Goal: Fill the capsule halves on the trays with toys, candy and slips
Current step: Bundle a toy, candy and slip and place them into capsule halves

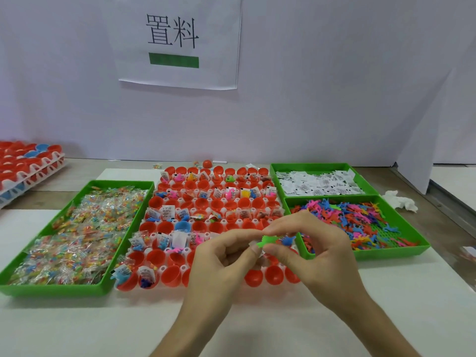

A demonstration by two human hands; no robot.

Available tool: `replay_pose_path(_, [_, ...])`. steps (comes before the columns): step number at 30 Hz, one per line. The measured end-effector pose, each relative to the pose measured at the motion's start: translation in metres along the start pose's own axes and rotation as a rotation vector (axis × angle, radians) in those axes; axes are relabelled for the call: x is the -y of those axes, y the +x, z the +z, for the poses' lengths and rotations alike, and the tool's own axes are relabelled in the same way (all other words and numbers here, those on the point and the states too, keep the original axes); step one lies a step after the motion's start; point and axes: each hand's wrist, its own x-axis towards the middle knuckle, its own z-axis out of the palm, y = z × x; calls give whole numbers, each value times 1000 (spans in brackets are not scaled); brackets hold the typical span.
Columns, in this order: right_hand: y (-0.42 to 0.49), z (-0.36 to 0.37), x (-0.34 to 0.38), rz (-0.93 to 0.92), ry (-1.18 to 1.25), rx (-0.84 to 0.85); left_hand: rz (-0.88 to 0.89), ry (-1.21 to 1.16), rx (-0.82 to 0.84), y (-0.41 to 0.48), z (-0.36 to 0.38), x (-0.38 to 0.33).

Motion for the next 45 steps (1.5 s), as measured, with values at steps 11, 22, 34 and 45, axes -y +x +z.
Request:
replay_pose_path(11, [-1, 3, 3, -176, -199, -84, -57, -194, 40, 0, -1, -1])
replay_pose_path(22, [-1, 5, 5, 43, -52, -76, -5, -123, -59, 1, -3, 1])
replay_pose_path(34, [0, 12, 5, 316, 206, -36, 36, -125, -58, 0, -2, 1])
replay_pose_path(45, [-3, 15, 7, 313, 218, -81, -89, -292, 14, 3, -7, -1])
